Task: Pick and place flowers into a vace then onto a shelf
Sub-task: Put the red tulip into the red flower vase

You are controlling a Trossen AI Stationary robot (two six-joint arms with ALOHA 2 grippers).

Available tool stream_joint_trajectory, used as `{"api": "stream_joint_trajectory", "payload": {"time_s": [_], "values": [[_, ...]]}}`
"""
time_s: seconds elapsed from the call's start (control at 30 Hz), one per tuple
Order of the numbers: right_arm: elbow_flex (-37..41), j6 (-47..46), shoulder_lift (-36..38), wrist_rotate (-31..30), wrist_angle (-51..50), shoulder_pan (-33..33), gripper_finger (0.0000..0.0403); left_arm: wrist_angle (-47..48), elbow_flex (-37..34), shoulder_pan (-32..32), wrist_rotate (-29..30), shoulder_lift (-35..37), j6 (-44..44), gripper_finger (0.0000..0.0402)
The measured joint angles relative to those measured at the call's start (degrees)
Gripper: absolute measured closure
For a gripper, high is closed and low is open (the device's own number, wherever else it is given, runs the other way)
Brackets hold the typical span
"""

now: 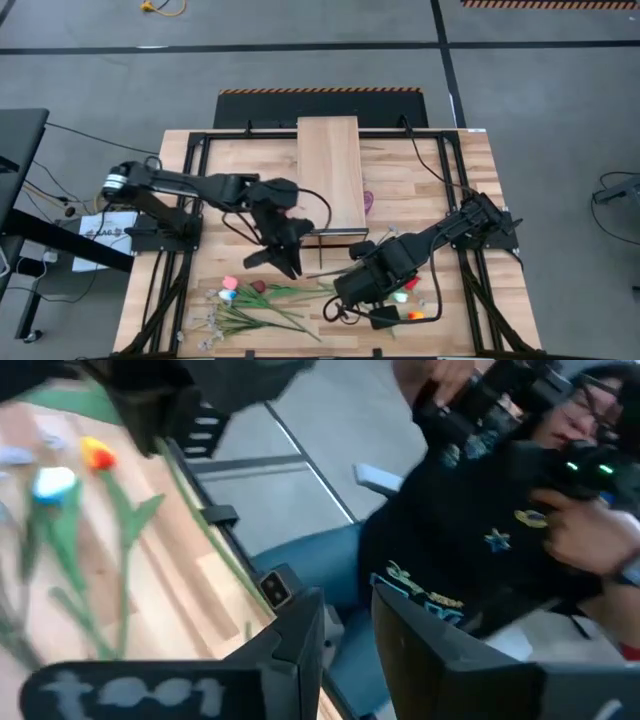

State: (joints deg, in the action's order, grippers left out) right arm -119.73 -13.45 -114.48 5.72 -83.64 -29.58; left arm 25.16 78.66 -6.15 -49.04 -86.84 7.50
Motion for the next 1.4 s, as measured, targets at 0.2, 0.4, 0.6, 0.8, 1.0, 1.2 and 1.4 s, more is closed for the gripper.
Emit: {"api": "stream_joint_trajectory", "payload": {"time_s": [0.2,0.4,0.6,0.8,1.0,1.2,1.4], "values": [[-2.69,5.09,-0.02,-1.49,-3.27,0.45,0.0395,-0.16,4.17,-0.54,-4.46,-5.26,-0.51,0.0326],[-7.3,10.33,-0.02,-1.21,-6.61,1.47,0.0395,-0.22,6.55,-0.45,-5.76,-6.37,-2.17,0.0326],[-13.94,17.81,0.08,5.1,-6.36,2.73,0.0395,-1.03,10.64,0.46,-3.29,-6.26,-2.16,0.0326],[-14.88,21.46,1.14,6.78,-6.54,3.84,0.0398,-2.23,13.39,0.74,-0.37,-6.26,-2.04,0.0326],[-14.81,21.25,3.67,6.36,-6.36,3.93,0.0395,-2.1,13.61,0.74,0.17,-6.19,-7.87,0.0326],[-14.83,19.08,8.73,5.94,-6.36,4.16,0.0399,1.73,13.61,0.38,5.26,-3.87,-18.59,0.0326],[-14.81,22.41,13.5,1.82,-5.01,4.06,0.0395,3.54,13.61,-2.18,22.5,-1.0,-33.75,0.0326]]}}
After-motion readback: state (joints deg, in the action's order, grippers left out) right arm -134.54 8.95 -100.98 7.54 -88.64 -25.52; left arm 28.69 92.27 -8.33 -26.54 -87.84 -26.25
